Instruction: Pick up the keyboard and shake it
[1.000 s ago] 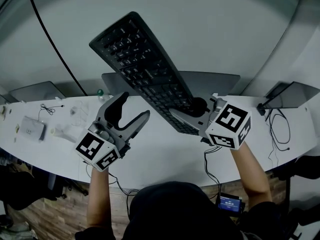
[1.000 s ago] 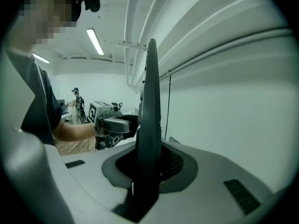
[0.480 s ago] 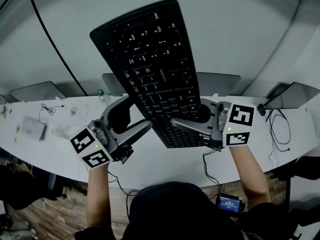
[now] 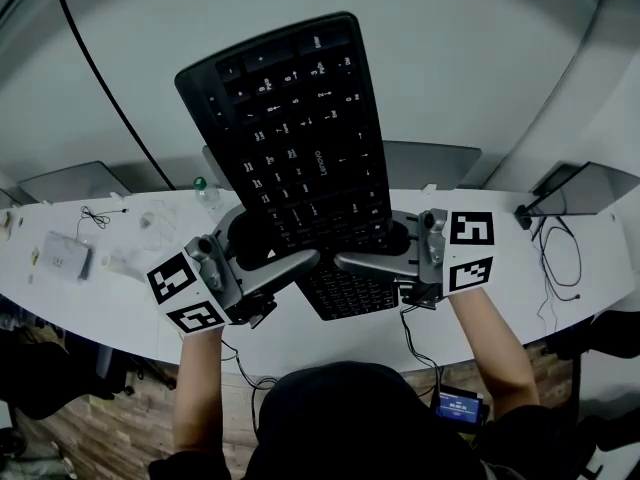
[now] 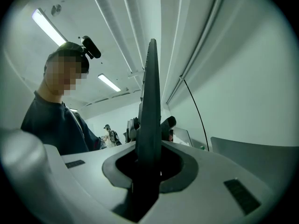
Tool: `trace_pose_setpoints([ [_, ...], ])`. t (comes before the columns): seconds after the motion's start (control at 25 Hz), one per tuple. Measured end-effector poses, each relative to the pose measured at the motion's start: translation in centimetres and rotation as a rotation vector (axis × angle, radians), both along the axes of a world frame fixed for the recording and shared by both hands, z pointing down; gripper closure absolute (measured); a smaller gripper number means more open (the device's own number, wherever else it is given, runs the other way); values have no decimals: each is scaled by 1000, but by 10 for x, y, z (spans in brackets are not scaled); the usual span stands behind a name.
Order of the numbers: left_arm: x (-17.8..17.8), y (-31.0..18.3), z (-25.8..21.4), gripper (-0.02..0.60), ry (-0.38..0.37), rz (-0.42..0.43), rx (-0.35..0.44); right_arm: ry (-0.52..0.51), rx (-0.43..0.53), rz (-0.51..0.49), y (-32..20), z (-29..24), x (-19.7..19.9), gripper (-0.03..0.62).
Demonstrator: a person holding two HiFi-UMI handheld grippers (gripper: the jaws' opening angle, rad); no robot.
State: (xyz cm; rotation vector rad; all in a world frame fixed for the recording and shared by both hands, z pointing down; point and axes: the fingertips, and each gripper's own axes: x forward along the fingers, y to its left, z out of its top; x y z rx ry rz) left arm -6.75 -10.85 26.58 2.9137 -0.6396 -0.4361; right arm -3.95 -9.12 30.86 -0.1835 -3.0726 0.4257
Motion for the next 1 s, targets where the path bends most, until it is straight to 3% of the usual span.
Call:
trace_pose_setpoints([
  [0.28,26,-5,-8,221,10,40,-13,1,-46,-51,4,0,3,507],
  [0.6,27,-5,-7,222,2,52,-12,-21,-93,-69,6,3,0,507],
  [0.64,28,-4,-6,238,0,57,-8,-23,-99,-68,5,3,1,507],
  [0.76,33,-1,-5,387,-6,70,14,-25,-112,-64,2,4,3,507],
  [1.0,35,0,-1,451,-26,95,10,-30,-129,-64,1,10,0,507],
])
